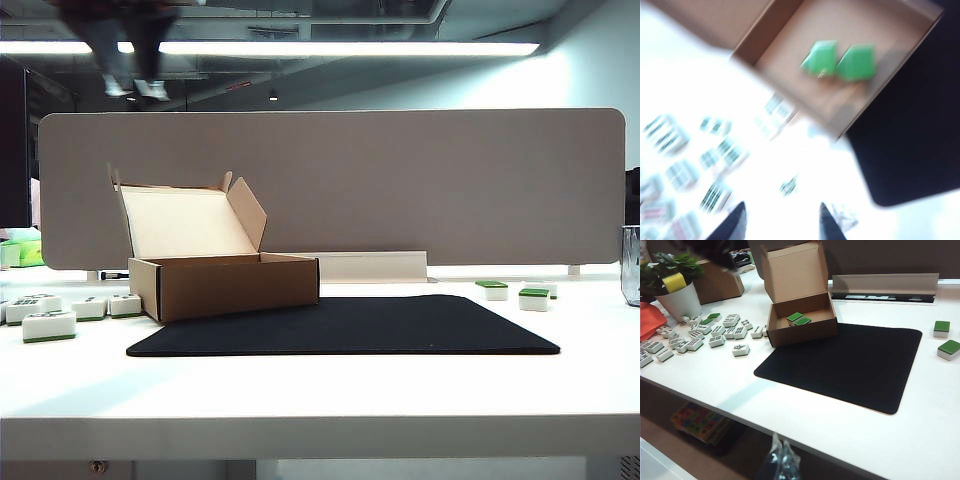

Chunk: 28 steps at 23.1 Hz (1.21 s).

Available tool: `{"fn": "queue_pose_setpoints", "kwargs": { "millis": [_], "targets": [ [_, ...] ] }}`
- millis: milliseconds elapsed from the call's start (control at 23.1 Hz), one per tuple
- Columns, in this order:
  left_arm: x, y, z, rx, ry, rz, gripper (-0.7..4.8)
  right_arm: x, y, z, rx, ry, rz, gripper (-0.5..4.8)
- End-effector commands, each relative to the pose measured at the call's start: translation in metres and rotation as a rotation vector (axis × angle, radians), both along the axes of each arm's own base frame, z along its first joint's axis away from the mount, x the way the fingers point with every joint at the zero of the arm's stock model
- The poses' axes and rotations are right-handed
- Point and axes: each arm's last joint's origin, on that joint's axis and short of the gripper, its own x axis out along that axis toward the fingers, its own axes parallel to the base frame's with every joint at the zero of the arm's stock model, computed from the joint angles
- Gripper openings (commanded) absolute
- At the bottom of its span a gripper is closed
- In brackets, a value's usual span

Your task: Pick up four mahjong tiles and put them into the paper box.

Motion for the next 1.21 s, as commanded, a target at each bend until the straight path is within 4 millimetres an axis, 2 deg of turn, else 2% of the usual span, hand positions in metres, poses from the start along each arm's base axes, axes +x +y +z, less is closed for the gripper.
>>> {"fn": "queue_pose_setpoints", "kwargs": {
  "millis": [43,130,173,346,432,518,605,821,950,1080,1123,1210],
  "targets": [
    [-0.03,0.027,0.012,0.035,-0.049,0.063,1.79,-0.003,0.0,0.001,-0.004,-0.026,0.002,-0.01],
    [-0.057,0.051,0.021,0.026,-0.082,0.125,1.79,-0.003,0.0,0.001,-0.004,-0.026,0.002,-0.01],
    [-0.065,0.057,0.024,0.023,-0.095,0.141,1.79,-0.003,0.0,0.001,-0.004,-0.026,0.002,-0.01],
    [-0.095,0.074,0.03,0.015,-0.135,0.191,1.78,-0.003,0.0,0.001,-0.004,-0.026,0.002,-0.01],
    [-0.123,0.08,0.028,0.02,-0.161,0.205,1.78,-0.003,0.0,0.001,-0.004,-0.026,0.002,-0.01],
    [-0.138,0.083,0.024,0.034,-0.172,0.217,1.78,-0.003,0.0,0.001,-0.004,-0.026,0.003,-0.01],
    [-0.164,0.087,0.013,0.038,-0.184,0.224,1.79,-0.003,0.0,0.001,-0.004,-0.026,0.003,-0.01],
    [-0.201,0.092,-0.011,-0.005,-0.189,0.271,1.78,-0.003,0.0,0.001,-0.004,-0.026,0.003,-0.01],
    [-0.23,0.096,-0.041,-0.053,-0.188,0.317,1.78,-0.003,0.0,0.001,-0.004,-0.026,0.002,-0.01],
    [-0.25,0.098,-0.07,-0.103,-0.186,0.364,1.78,-0.003,0.0,0.001,-0.004,-0.026,0.003,-0.01],
    [-0.258,0.098,-0.083,-0.172,-0.183,0.373,1.78,-0.003,0.0,0.001,-0.004,-0.026,0.003,-0.01],
    [-0.268,0.096,-0.094,-0.309,-0.162,0.355,1.79,-0.003,0.0,0.001,-0.004,-0.026,0.002,-0.01]
  ]
}}
